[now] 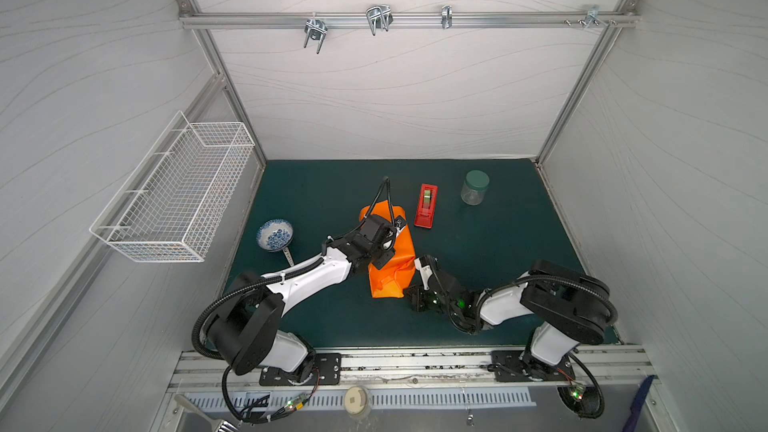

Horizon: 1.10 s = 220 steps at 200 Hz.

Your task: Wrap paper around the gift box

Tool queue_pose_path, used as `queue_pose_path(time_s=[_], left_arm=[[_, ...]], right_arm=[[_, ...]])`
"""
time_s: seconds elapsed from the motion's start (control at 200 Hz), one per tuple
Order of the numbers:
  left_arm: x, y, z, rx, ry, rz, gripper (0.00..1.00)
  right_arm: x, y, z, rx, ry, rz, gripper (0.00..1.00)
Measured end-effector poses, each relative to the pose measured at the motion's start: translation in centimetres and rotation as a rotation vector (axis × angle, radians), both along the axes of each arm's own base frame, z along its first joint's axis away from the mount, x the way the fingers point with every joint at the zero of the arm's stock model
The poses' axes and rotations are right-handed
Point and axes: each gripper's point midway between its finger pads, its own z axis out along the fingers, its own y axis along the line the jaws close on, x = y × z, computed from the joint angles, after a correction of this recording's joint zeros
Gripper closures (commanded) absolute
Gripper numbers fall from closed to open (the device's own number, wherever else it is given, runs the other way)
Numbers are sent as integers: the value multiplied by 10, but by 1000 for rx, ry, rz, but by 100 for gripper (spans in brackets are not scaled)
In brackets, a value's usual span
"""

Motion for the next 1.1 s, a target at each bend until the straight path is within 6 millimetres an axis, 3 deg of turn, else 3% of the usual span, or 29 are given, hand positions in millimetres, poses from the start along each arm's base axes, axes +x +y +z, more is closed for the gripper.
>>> queue_pose_path(time_s=[0.315, 0.71, 0.93, 1.101], left_arm=[[0, 0, 0, 0, 0, 0, 51], [1, 1, 0, 0, 0, 3, 51], [1, 1, 0, 1, 0, 3, 51], [1, 1, 0, 1, 1, 3, 52]], right_arm=[[8, -4, 0, -14, 16, 11, 93], [41, -20, 0, -19, 31, -44, 92], [33, -26, 6, -11, 55, -21, 91], [26, -33, 23, 0, 33, -8, 90]])
